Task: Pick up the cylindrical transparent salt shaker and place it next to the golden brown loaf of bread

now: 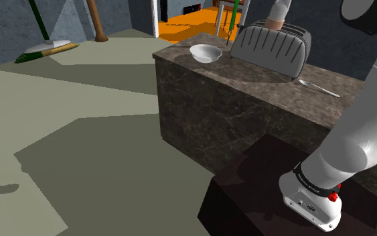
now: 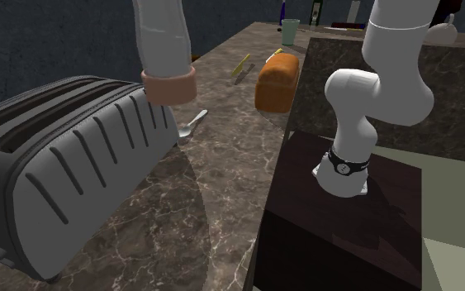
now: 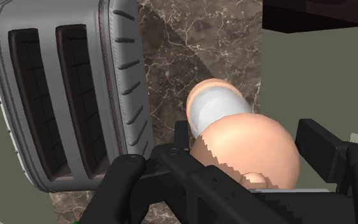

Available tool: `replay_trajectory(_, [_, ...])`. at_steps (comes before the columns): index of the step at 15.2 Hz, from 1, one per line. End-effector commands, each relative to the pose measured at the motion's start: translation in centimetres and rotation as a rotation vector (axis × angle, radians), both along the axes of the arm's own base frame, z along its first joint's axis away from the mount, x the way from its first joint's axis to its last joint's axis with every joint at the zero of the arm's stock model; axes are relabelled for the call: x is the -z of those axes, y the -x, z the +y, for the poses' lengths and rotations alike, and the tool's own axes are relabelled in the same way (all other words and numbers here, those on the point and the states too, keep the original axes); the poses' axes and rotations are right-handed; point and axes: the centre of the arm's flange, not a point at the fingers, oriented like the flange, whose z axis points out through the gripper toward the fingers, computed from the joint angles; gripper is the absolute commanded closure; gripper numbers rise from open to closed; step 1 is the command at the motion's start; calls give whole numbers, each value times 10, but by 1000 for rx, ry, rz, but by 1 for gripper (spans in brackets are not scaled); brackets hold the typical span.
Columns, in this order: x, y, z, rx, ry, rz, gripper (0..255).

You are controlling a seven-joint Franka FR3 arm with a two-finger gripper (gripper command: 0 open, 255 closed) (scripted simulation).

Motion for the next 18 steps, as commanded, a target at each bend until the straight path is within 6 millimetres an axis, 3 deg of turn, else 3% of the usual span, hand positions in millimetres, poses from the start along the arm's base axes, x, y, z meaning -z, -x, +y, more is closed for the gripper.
replay_trajectory(1, [-1, 24, -6, 0, 1, -1, 255])
replay_trajectory(18, [-1, 238, -72, 0, 1, -1, 255])
